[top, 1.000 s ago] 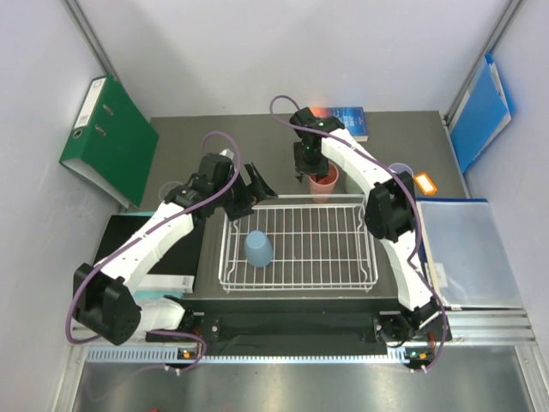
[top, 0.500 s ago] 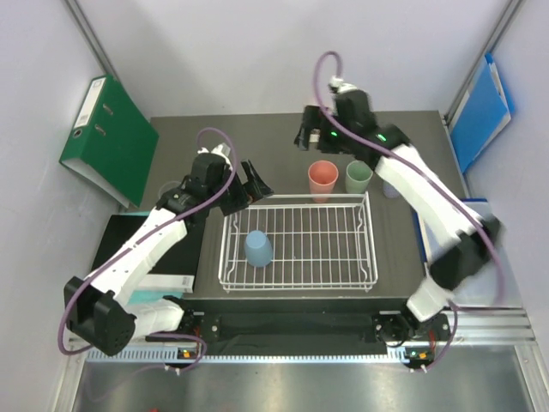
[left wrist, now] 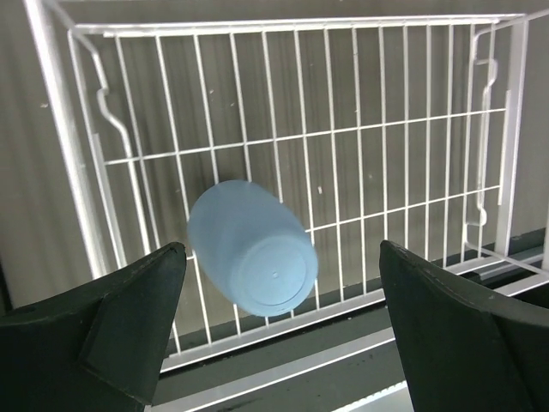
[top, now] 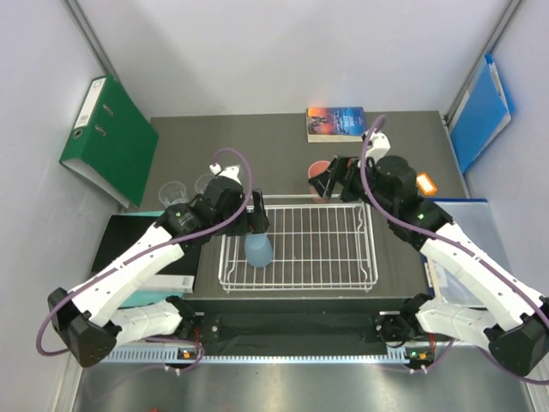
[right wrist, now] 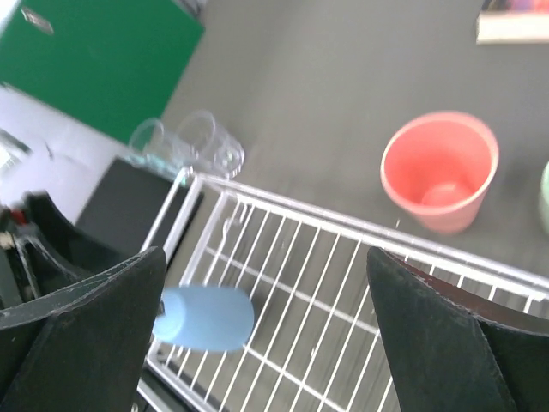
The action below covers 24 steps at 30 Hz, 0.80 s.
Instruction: Unload the cups from the dish rack
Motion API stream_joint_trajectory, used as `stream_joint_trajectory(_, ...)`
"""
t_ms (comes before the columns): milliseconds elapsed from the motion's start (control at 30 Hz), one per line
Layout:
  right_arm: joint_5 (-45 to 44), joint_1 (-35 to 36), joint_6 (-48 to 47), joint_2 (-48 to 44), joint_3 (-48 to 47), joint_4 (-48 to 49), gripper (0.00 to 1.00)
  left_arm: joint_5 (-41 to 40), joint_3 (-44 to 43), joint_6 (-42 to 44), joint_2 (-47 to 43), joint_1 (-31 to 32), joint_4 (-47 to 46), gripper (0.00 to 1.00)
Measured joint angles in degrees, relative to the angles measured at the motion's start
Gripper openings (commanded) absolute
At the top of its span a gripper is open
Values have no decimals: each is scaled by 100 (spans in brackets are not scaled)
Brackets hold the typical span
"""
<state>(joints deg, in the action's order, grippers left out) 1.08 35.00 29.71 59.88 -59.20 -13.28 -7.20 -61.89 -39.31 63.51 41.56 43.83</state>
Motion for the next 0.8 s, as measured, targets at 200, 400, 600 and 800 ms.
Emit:
stream_joint_trajectory(200, -164, 374, 142, -9, 144, 57, 100, -81, 304, -81, -59, 74, 90, 99)
stream_joint_trajectory(400, -326, 529, 168, -22, 144, 39, 100, 46, 546, -127, 271, 131, 98, 98)
stream_joint_trajectory(600, -444, 549, 190, -210, 146, -4, 100, 144, 562, -149, 503, 190, 7, 51)
stream_joint_trajectory(800, -597, 555, 181, -450, 160, -87, 100, 114, 525, -96, 409, 205, -92, 0)
